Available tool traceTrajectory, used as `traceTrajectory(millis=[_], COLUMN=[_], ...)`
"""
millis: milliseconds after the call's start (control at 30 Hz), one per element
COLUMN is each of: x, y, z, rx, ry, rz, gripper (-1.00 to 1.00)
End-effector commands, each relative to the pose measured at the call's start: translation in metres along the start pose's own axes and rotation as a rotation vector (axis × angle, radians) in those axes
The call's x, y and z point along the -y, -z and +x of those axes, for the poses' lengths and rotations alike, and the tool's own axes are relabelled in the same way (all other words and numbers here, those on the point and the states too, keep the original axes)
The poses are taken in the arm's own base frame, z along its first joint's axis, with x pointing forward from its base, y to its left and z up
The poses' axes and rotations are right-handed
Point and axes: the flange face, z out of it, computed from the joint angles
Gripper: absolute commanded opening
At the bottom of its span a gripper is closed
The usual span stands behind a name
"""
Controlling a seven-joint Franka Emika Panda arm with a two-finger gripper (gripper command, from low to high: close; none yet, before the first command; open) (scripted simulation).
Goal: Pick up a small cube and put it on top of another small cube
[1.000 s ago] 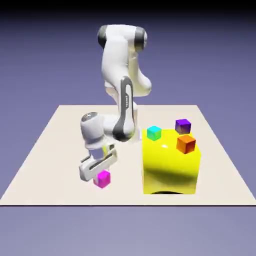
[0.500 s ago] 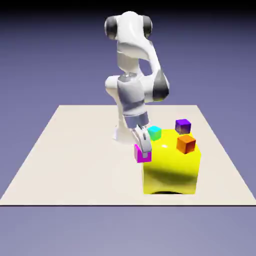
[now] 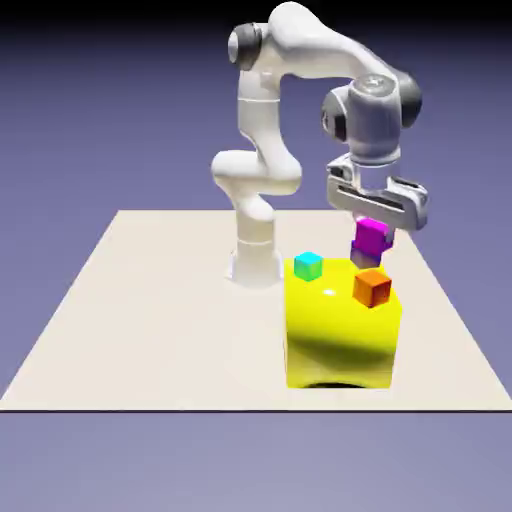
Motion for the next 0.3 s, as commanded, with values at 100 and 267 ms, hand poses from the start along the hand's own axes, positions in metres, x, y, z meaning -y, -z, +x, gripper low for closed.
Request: traceTrajectory(millis=[100, 267], x=[0.0, -0.003], y=[-0.02, 0.05], z=[0.002, -0.001], rx=[-0.001, -0.001], ry=[-0.001, -0.001], rz=[0.0, 0.0], gripper=[1.0, 1.0])
